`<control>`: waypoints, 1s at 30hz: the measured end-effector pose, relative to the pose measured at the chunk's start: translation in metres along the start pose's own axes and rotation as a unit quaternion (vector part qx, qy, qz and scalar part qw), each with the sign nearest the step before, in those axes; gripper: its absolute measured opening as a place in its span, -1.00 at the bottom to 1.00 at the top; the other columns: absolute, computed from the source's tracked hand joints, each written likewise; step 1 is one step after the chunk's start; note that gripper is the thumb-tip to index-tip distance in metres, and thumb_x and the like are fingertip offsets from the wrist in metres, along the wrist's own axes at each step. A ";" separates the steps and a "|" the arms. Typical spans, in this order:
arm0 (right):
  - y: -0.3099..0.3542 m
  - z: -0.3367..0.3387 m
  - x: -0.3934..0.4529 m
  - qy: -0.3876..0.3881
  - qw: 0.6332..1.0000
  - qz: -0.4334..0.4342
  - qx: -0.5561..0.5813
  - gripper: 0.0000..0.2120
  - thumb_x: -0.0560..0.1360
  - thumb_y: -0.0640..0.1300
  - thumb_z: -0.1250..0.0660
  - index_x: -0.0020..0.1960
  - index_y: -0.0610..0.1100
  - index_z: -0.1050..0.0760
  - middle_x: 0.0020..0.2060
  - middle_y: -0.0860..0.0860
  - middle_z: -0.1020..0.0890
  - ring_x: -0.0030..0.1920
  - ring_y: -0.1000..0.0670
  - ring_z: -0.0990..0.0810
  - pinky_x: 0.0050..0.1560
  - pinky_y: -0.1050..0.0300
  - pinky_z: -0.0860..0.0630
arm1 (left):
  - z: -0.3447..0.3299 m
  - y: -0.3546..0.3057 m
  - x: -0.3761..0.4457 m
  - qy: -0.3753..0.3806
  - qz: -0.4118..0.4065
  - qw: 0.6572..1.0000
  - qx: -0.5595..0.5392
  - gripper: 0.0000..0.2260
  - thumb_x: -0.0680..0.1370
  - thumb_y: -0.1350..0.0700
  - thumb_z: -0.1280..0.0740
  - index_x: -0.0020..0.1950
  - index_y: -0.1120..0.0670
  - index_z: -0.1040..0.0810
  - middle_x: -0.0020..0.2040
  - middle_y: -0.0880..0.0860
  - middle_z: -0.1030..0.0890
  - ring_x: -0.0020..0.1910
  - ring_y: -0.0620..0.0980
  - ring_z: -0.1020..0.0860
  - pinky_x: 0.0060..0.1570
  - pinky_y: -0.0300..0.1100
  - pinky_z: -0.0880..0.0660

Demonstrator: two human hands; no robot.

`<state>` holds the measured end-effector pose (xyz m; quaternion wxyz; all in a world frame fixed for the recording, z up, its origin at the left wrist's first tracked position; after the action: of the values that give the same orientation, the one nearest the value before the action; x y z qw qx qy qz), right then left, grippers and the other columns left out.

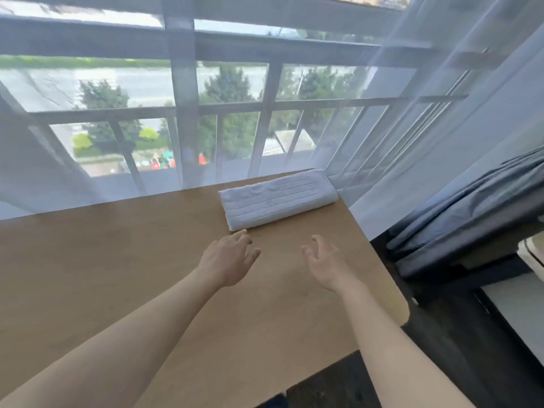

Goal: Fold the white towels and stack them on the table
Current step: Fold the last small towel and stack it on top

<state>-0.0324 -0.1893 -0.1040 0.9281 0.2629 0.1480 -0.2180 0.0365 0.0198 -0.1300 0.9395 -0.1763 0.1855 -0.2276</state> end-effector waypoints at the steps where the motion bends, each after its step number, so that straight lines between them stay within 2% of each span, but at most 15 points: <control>1: -0.007 0.003 0.016 0.005 1.000 0.007 0.002 -0.48 0.67 0.14 -0.08 0.57 -0.04 -0.18 0.53 -0.03 -0.30 0.50 -0.10 -0.30 0.41 -0.06 -0.28 | -0.004 -0.003 0.011 -0.006 0.008 1.000 -0.003 -0.56 0.69 -0.18 -0.08 0.45 0.03 -0.41 0.60 -0.02 -0.23 0.49 0.05 -0.33 0.38 -0.03 -0.31; 6: -0.034 0.017 0.103 0.027 0.998 0.062 -0.002 -0.44 0.67 0.11 -0.10 0.60 -0.05 -0.10 0.58 -0.01 -0.20 0.57 -0.05 -0.17 0.50 0.00 -0.15 | -0.022 -0.016 0.075 -0.039 0.053 0.998 0.001 -0.59 0.69 -0.06 -0.13 0.51 0.06 -0.31 0.66 0.01 0.03 0.63 0.03 0.04 0.52 -0.02 -0.16; 8: -0.041 0.018 0.135 0.046 0.995 0.091 0.009 -0.40 0.67 0.11 -0.12 0.62 -0.05 -0.04 0.61 0.02 -0.12 0.59 -0.01 -0.07 0.56 -0.01 -0.09 | -0.029 -0.019 0.100 -0.050 0.071 0.996 0.000 -0.55 0.68 -0.06 -0.16 0.57 -0.03 -0.25 0.66 -0.01 0.04 0.63 0.02 0.08 0.50 0.02 -0.20; 10: -0.046 0.017 0.165 0.049 0.991 0.127 0.009 -0.37 0.67 0.12 -0.14 0.63 -0.05 0.00 0.62 0.03 -0.07 0.61 0.01 0.01 0.57 0.01 -0.06 | -0.032 -0.021 0.122 -0.094 0.082 0.992 0.003 -0.51 0.65 -0.08 -0.24 0.58 -0.13 -0.25 0.65 -0.03 -0.02 0.63 0.04 0.04 0.45 0.05 -0.28; 13: -0.045 0.021 0.209 0.012 0.974 0.214 -0.071 -0.30 0.64 0.20 -0.16 0.64 -0.01 0.06 0.63 0.10 0.07 0.60 0.05 0.23 0.58 0.06 0.07 | -0.037 -0.021 0.150 -0.143 0.086 0.986 0.009 -0.39 0.57 -0.19 -0.33 0.59 -0.19 -0.23 0.65 -0.06 -0.06 0.63 0.09 0.02 0.49 0.10 -0.21; 15: -0.041 0.017 0.234 0.002 0.950 0.281 -0.138 -0.22 0.60 0.28 -0.16 0.64 0.02 0.14 0.61 0.14 0.17 0.57 0.06 0.37 0.58 0.03 0.26 | -0.046 -0.015 0.168 -0.134 0.098 0.986 0.028 -0.29 0.53 -0.31 -0.30 0.61 -0.24 -0.09 0.65 -0.07 -0.02 0.63 0.15 0.08 0.54 0.16 -0.06; 17: -0.040 0.009 0.255 0.017 0.929 0.323 -0.179 -0.12 0.55 0.36 -0.18 0.63 0.08 0.24 0.59 0.17 0.25 0.56 0.06 0.39 0.57 -0.03 0.34 | -0.055 -0.008 0.180 -0.108 0.116 0.985 0.073 -0.20 0.47 -0.45 -0.22 0.61 -0.27 0.01 0.66 -0.05 -0.02 0.62 0.24 0.11 0.56 0.22 0.08; 19: -0.040 0.002 0.272 0.016 0.919 0.344 -0.190 -0.05 0.48 0.43 -0.21 0.62 0.14 0.27 0.60 0.20 0.25 0.57 0.06 0.38 0.56 -0.07 0.35 | -0.057 -0.001 0.186 -0.104 0.123 0.982 0.102 -0.14 0.40 -0.53 -0.20 0.61 -0.27 -0.03 0.65 -0.04 -0.07 0.61 0.28 0.07 0.55 0.26 0.08; 21: -0.037 0.000 0.285 -0.009 0.914 0.361 -0.185 -0.02 0.42 0.49 -0.21 0.62 0.16 0.22 0.61 0.20 0.17 0.59 0.04 0.33 0.55 -0.11 0.33 | -0.053 0.003 0.190 -0.112 0.120 0.979 0.122 -0.15 0.39 -0.55 -0.20 0.61 -0.26 -0.09 0.63 -0.03 -0.15 0.60 0.30 -0.02 0.53 0.30 0.01; 25: -0.027 0.004 0.301 -0.068 0.908 0.377 -0.168 -0.12 0.43 0.47 -0.23 0.61 0.17 -0.01 0.61 0.17 -0.08 0.62 -0.04 0.05 0.56 -0.15 0.17 | -0.030 0.001 0.198 -0.196 0.072 0.960 0.188 -0.34 0.47 -0.39 -0.17 0.51 -0.11 -0.43 0.46 0.09 -0.47 0.41 0.41 -0.39 0.35 0.34 -0.36; 27: -0.024 0.006 0.303 -0.089 0.902 0.387 -0.172 -0.19 0.47 0.39 -0.25 0.61 0.12 -0.11 0.59 0.12 -0.18 0.61 -0.09 -0.07 0.55 -0.19 0.07 | -0.021 0.003 0.202 -0.220 0.049 0.953 0.203 -0.41 0.48 -0.29 -0.32 0.43 -0.04 -0.53 0.38 0.13 -0.56 0.31 0.41 -0.50 0.25 0.32 -0.46; 30: -0.020 0.012 0.299 -0.136 0.882 0.416 -0.175 -0.34 0.53 0.25 -0.22 0.56 0.02 -0.28 0.54 0.03 -0.32 0.55 -0.14 -0.26 0.49 -0.22 -0.14 | -0.009 0.009 0.206 -0.234 0.023 0.950 0.203 -0.43 0.34 -0.09 -0.61 0.31 0.04 -0.64 0.28 0.10 -0.64 0.20 0.33 -0.61 0.12 0.20 -0.59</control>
<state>0.2177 -0.3088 -0.2190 0.9755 0.1016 -0.0664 0.1835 0.2063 -0.0763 -0.1972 0.9775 -0.0254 -0.0855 -0.1911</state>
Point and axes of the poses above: each hand's wrist, its own x-axis towards the middle knuckle, its own z-axis out of the back of the hand, y = z × x, the point moved 8 cm from there along x, towards the middle knuckle
